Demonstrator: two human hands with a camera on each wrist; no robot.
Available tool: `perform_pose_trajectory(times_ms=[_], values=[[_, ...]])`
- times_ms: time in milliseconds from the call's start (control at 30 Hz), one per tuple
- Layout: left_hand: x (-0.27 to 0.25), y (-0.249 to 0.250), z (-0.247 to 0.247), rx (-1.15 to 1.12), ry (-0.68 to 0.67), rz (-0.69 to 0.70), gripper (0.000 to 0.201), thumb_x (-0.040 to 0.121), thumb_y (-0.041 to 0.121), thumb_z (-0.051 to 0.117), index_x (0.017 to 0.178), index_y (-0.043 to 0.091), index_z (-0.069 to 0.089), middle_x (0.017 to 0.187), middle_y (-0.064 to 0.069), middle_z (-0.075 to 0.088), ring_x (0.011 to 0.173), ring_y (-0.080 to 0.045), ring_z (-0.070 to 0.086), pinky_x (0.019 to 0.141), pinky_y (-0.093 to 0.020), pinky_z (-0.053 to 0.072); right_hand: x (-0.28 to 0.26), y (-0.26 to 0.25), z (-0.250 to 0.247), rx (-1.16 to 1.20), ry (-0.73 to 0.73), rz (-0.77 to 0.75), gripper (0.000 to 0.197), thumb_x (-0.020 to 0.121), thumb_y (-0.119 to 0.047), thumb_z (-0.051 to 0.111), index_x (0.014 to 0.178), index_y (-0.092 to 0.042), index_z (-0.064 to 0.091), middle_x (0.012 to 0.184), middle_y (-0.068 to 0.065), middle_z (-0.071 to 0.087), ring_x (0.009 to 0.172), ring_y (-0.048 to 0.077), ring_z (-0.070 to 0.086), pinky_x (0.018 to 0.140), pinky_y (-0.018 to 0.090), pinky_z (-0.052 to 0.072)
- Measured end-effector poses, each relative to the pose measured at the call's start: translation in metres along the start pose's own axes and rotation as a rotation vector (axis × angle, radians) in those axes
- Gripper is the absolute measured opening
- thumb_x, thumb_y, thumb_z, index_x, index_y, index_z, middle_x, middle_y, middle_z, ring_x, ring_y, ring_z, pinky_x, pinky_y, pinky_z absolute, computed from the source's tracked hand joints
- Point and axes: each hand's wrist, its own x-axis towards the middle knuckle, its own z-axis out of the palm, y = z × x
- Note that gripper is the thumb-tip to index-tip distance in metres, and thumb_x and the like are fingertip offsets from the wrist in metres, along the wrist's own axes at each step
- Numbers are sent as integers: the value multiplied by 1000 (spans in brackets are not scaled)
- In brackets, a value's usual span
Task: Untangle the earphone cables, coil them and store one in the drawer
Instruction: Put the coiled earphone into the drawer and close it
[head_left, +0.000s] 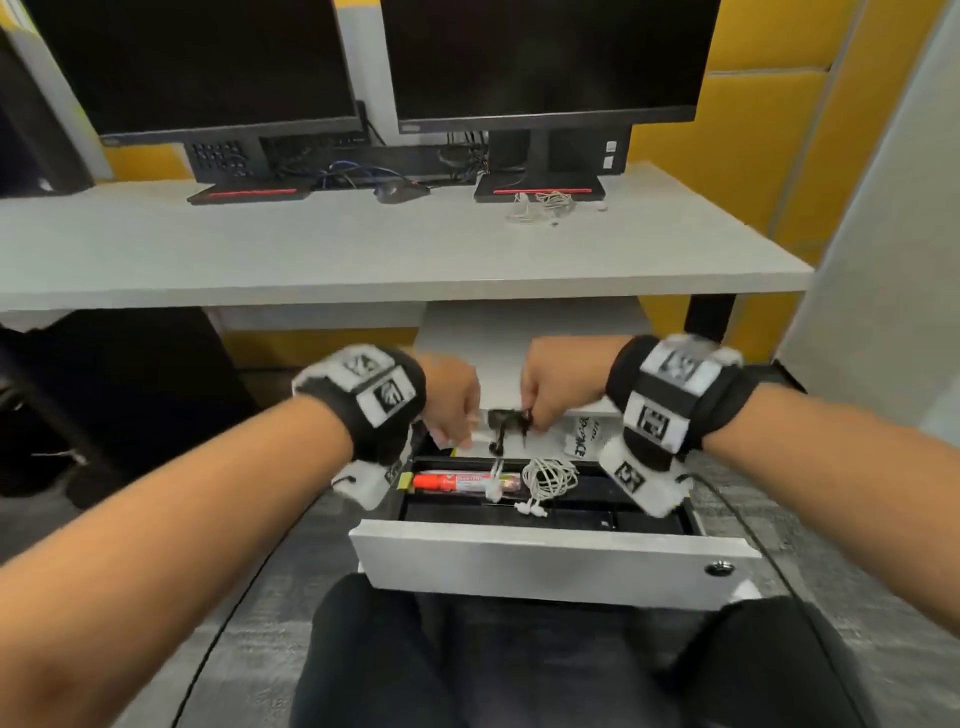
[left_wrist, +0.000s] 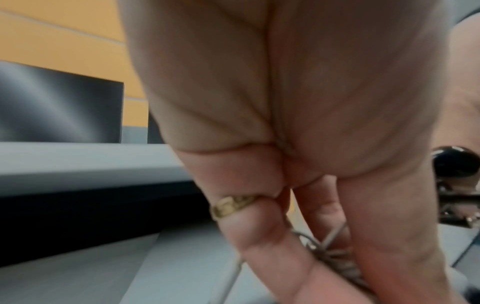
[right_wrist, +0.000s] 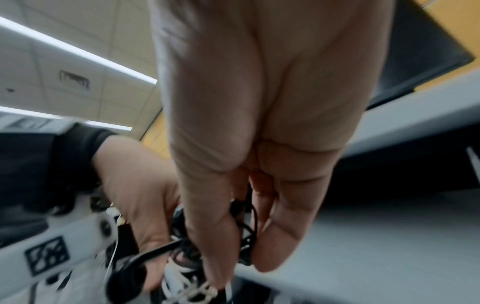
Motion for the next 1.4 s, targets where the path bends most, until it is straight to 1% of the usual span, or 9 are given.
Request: perform_pose_trajectory(times_ms=[333,467,600,667,767,900,1067,1233,1400], values=[[22,-22,78,118,-231,-33,18,85,21,66,69,17,60,63,3,61,52,-6,56,51,-17,45,44,-22,83,-238,-204,-177,23,82,-7,68,104,-4,75,101,10,73,80,19,56,68,21,39],[27,-23,85,243,-263,-12,12,84,17,61,85,9,69,59,3,56,50,-10,49,48,-20,41,51,-22,86,-322,-249,-225,23,83,-6,67,104,-6,75,99,10,74,76,16,52,57,24,36],[32,-22,82,297,-319,5,13,85,18,62,73,16,57,63,2,51,54,-11,45,48,-21,38,54,-22,89,-387,-377,-179,26,81,-7,72,106,-10,75,94,7,70,76,16,53,50,18,36],[33,-25,78,274,-369,2,6,87,18,60,84,14,63,67,2,55,56,-11,47,50,-20,39,54,-22,88,-401,-446,-151,28,81,-13,74,108,-11,74,86,1,63,77,16,52,50,20,36],[34,-29,74,149,-423,8,29,88,24,63,116,17,66,102,-5,69,74,-14,59,56,-18,48,56,-23,83,-344,-496,-122,29,83,-15,73,112,-13,72,94,1,67,86,17,57,68,23,46],[32,-32,67,25,-340,26,29,89,29,67,117,23,66,105,-3,68,83,-14,61,65,-21,49,54,-21,72,-264,-421,-91,29,89,-7,62,114,-16,73,116,2,69,100,19,61,74,22,46],[27,-35,34,-16,-219,15,28,87,36,68,113,27,67,111,-1,69,100,-16,63,96,-35,50,45,-16,28,-184,-270,-82,31,90,-1,55,110,-16,74,101,-4,67,87,10,53,65,19,41],[13,-31,-50,-118,7,29,27,88,44,65,110,30,66,97,4,72,87,-12,65,88,-31,53,34,10,-49,-69,-84,6,21,86,-9,64,97,-25,74,101,2,74,80,17,61,81,32,54],[23,-15,-135,-188,277,91,20,91,33,64,108,23,67,94,3,69,81,-7,65,77,-23,54,26,41,-127,-60,68,139,16,90,-14,64,102,-21,72,96,-1,71,78,8,63,67,22,52]])
